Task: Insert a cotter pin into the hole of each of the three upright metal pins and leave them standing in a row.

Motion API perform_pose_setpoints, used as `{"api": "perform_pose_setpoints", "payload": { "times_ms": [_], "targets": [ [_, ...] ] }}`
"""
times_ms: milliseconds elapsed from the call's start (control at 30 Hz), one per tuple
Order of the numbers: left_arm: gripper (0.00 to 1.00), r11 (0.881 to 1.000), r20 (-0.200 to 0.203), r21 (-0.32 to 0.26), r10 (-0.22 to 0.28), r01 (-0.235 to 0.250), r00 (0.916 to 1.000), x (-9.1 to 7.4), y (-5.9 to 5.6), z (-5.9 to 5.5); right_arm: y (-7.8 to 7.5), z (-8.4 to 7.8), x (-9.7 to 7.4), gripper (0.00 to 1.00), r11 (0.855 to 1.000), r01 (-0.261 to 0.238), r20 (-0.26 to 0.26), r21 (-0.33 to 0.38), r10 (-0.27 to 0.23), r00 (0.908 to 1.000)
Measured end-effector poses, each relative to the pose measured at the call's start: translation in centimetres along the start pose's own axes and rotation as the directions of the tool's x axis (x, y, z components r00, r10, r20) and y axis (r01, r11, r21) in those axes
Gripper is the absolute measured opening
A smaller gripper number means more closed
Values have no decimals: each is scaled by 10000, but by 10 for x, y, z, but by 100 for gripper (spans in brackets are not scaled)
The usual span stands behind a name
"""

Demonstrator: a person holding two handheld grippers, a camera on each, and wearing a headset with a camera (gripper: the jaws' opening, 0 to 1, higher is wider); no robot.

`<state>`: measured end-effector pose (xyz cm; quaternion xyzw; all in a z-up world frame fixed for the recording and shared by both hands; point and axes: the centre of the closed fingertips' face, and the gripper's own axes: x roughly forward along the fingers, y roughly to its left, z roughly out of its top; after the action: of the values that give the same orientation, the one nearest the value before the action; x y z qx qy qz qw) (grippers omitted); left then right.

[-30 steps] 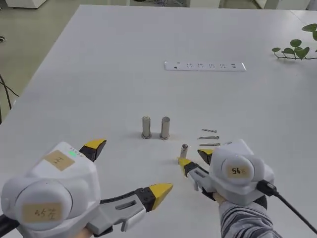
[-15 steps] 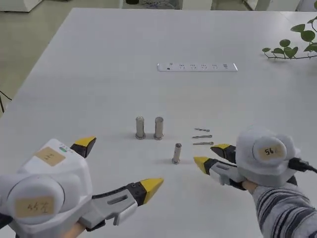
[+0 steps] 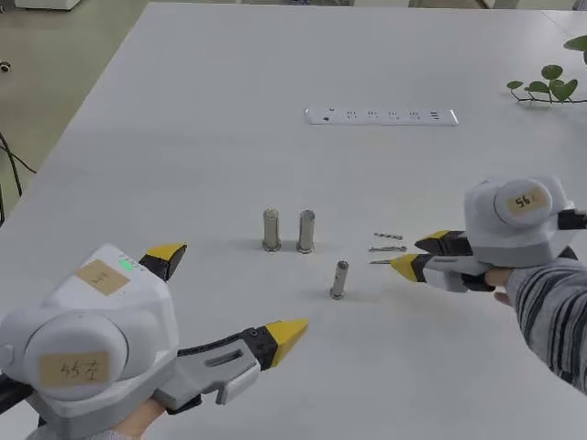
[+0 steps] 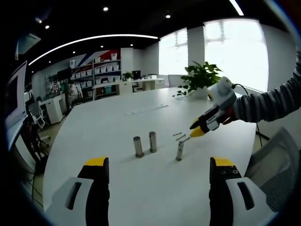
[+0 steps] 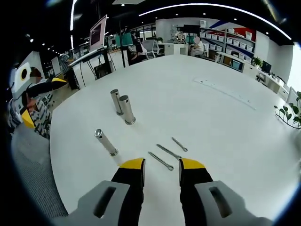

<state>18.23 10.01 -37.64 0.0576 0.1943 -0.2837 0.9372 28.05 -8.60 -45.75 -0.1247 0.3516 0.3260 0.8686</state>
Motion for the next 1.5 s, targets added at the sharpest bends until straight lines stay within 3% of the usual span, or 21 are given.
{"api": "perform_pose_setpoints", "payload": {
  "times_ms": [100,600,667,933,1067,1167,1367,1500],
  "targets": [
    [86,10000,-18,-18,8,-8,10000,1,1,-1,-11,2,6,22,9997,127,-326,-228,-135,9994],
    [83,9998,-205,-185,73,-76,9998,5,3,-9,-37,1,34,18,9980,-430,-1371,-459,363,9899],
    [83,9996,-189,-266,85,-90,9998,6,3,-9,-37,-2,37,17,9976,-612,-1557,-316,555,9862],
    [84,9994,-326,-346,30,-41,9995,9,3,-12,-31,-3,43,11,9876,-1232,-2044,-970,1014,9736],
    [86,9992,-303,-399,49,-61,9995,9,4,-11,-32,-3,46,7,9724,-1501,-2434,-1786,1041,9643],
    [87,9990,-378,-452,28,-45,9993,9,4,-12,-32,-1,47,6,9718,-1629,-2572,-1704,1158,9594],
    [88,9990,-404,-437,-14,-4,9992,9,7,-11,-32,-2,48,3,9385,-2040,-3148,-2784,1115,9426],
    [88,9992,-466,-409,-55,35,9989,9,8,-12,-30,-2,48,2,9230,-2313,-3392,-3076,1208,9329]
  ]
}}
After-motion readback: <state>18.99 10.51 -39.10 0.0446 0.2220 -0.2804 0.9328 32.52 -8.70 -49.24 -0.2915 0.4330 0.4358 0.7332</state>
